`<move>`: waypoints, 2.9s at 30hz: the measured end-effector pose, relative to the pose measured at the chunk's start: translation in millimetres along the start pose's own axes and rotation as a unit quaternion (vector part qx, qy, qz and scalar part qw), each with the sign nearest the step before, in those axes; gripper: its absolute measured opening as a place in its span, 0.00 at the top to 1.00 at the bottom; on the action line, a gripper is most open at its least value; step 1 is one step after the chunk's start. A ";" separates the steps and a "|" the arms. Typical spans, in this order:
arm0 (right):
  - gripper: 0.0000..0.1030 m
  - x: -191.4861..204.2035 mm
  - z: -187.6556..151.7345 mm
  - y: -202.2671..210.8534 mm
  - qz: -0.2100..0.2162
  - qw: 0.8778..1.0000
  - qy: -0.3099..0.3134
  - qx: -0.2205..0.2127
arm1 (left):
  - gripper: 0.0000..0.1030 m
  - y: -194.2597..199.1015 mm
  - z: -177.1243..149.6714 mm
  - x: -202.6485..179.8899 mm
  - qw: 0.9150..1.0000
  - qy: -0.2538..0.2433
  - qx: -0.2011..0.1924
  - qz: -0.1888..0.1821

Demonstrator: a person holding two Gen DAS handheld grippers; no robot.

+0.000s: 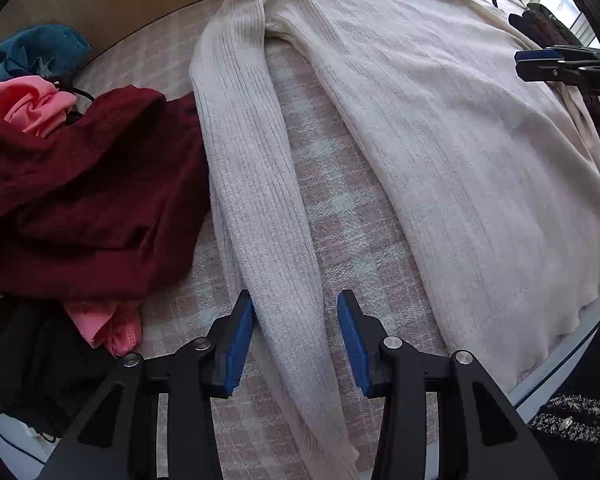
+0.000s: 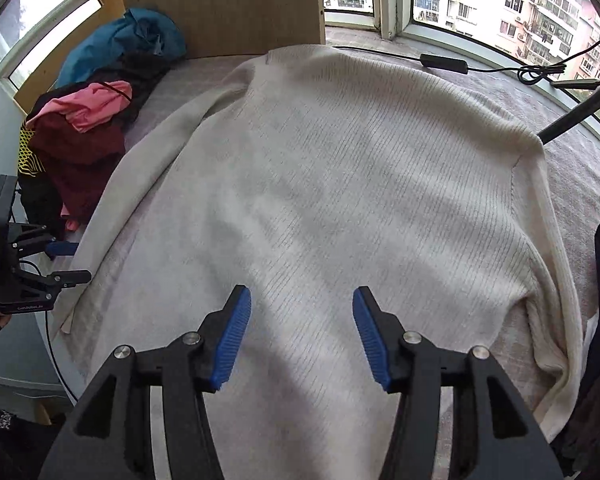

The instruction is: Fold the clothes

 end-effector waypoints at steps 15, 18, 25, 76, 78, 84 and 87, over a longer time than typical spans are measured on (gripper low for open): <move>0.49 59.4 -20.7 -51.7 -0.025 0.995 0.049 0.083 | 0.94 120.6 4.1 183.5 0.976 0.158 -0.151 -0.007; 0.49 75.1 -27.7 -54.3 -0.052 0.990 0.086 0.100 | 0.94 120.4 -0.1 225.8 0.970 0.190 -0.153 0.001; 0.49 44.9 24.2 -4.1 -0.004 0.999 0.017 0.039 | 0.73 110.6 11.2 220.7 0.978 0.169 -0.121 -0.006; 0.62 -18.2 241.6 36.8 -0.033 0.990 0.092 -0.103 | 0.62 103.0 -39.2 192.5 0.989 0.137 -0.058 -0.020; 0.62 -1.8 232.2 38.1 -0.001 0.992 0.093 -0.088 | 0.62 95.2 -40.9 193.9 0.990 0.131 -0.052 -0.016; 0.62 48.1 213.2 18.1 0.009 0.989 0.134 -0.061 | 0.62 100.4 -41.7 209.2 0.991 0.118 -0.061 -0.008; 0.62 74.6 209.1 11.1 0.027 0.986 0.156 -0.048 | 0.62 93.8 -34.1 202.9 0.995 0.079 -0.050 -0.019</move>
Point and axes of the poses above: each gripper's, at about its wrist camera, not at the fingertips, and y roughly against the way its jaws point, x to its left, z to its top, the point moved 8 cm from there along -y, roughly the way its jaws point, and after that the axes turned 12 degrees about x, right-handed, at the moved point
